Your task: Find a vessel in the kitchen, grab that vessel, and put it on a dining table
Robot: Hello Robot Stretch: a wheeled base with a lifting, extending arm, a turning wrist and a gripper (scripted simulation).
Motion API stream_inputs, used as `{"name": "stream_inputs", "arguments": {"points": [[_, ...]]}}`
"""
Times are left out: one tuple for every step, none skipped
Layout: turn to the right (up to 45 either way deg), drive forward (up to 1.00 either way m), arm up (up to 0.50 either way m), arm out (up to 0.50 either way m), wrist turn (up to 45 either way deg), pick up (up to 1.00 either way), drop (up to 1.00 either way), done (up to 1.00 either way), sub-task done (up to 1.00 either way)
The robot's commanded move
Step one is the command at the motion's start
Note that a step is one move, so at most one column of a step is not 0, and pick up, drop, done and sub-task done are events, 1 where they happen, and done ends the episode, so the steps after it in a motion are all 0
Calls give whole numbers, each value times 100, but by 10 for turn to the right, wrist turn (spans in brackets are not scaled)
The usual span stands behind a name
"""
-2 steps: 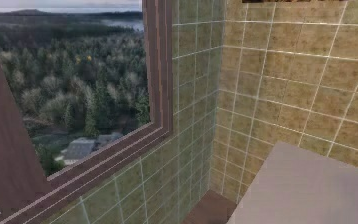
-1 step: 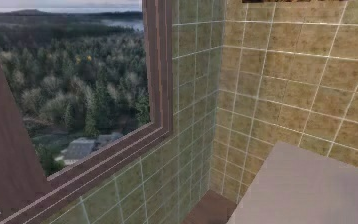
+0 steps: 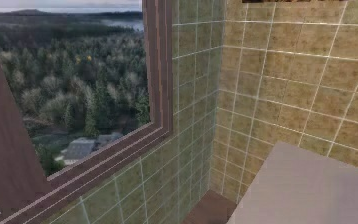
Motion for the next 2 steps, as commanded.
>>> {"name": "stream_inputs", "arguments": {"points": [[0, 0, 0, -8, 0, 0, 0, 0, 0], [0, 0, 0, 0, 0, 0, 0, 100, 0]]}}
